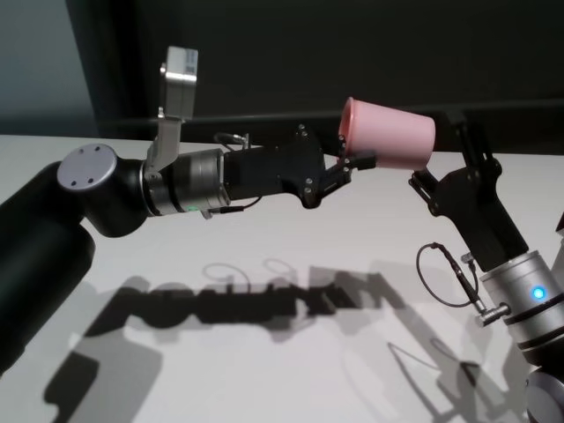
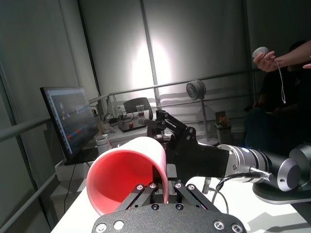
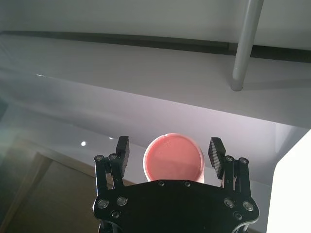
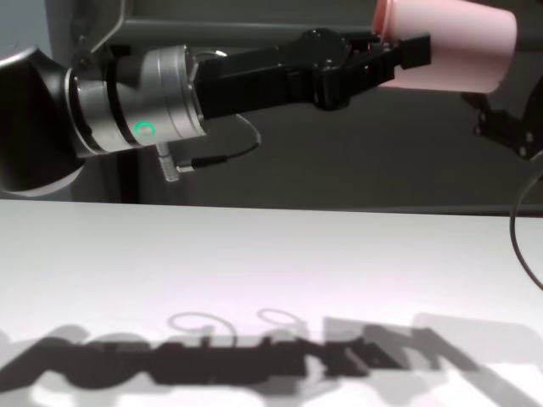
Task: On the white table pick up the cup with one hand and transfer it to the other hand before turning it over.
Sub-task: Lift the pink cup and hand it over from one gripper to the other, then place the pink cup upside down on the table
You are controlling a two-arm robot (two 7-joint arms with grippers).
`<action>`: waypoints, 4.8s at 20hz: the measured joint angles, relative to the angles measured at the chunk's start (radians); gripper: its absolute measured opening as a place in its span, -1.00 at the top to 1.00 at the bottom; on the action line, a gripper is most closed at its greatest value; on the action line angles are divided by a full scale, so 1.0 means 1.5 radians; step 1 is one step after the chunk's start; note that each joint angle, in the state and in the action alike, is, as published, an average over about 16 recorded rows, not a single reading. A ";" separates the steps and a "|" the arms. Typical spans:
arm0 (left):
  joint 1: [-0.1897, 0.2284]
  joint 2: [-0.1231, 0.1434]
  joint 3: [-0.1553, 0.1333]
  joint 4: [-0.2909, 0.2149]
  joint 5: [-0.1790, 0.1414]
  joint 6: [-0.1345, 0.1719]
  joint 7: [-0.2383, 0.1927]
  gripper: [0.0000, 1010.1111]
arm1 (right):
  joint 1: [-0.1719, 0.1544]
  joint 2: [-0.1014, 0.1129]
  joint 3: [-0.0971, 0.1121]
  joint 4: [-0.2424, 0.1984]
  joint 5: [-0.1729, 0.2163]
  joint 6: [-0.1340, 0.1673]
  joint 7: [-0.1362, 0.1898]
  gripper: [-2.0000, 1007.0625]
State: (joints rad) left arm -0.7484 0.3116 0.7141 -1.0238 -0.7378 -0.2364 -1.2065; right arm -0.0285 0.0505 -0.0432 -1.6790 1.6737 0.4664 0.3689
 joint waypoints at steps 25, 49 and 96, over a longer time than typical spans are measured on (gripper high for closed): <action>0.000 0.000 0.000 0.000 0.000 0.000 0.000 0.89 | 0.001 0.033 -0.044 -0.009 -0.004 -0.040 0.011 -0.99; 0.000 0.000 0.000 0.000 0.000 0.000 0.000 0.89 | 0.006 0.047 -0.062 -0.006 -0.004 -0.063 0.010 -0.88; 0.062 0.083 -0.015 -0.090 0.010 0.021 0.059 -0.83 | 0.006 0.046 -0.060 -0.006 -0.004 -0.060 0.010 -0.46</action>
State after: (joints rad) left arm -0.6550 0.4359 0.6915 -1.1592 -0.7224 -0.2051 -1.1180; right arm -0.0197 0.1188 -0.1332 -1.6884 1.6674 0.3771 0.3844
